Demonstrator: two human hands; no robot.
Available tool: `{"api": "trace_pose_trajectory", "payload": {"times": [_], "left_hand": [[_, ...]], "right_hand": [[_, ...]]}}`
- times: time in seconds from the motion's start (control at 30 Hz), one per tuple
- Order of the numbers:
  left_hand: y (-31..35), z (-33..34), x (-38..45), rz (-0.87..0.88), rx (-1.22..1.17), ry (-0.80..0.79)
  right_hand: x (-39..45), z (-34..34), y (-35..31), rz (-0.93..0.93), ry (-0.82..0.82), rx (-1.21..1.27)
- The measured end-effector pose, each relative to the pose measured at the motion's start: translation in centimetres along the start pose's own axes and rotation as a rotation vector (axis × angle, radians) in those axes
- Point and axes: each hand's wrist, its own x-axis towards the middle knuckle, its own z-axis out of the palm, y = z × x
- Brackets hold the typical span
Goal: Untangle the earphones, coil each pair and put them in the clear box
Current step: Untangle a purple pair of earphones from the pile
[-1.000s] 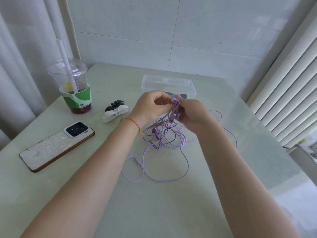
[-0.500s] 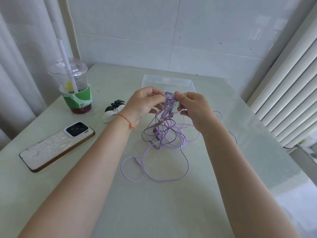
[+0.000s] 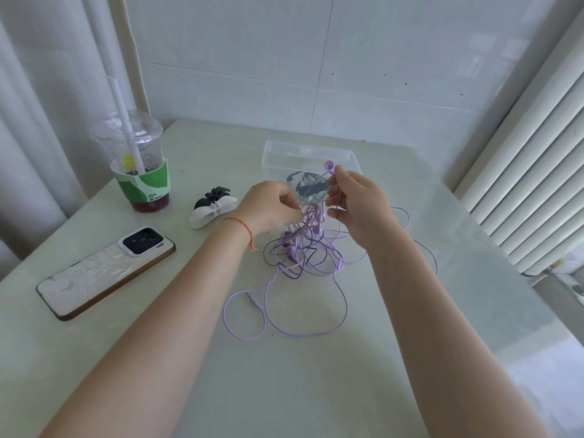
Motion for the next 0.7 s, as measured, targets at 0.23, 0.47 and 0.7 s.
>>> {"api": "trace_pose_trajectory", "payload": {"times": [0.23, 0.47, 0.7], "left_hand": [[-0.7, -0.3, 0.7, -0.142, -0.035, 0.375], [-1.3, -0.6, 1.1, -0.267, -0.101, 0.560], [0.5, 0.1, 0.3, 0.078, -0.355, 0.199]], "right_hand": [[0.2, -1.1, -0.1, 0.047, -0.036, -0.312], [0.6, -2.1, -0.2, 0.018, -0.015, -0.734], [0.3, -2.2, -0.6, -0.066, -0.134, -0.686]]}}
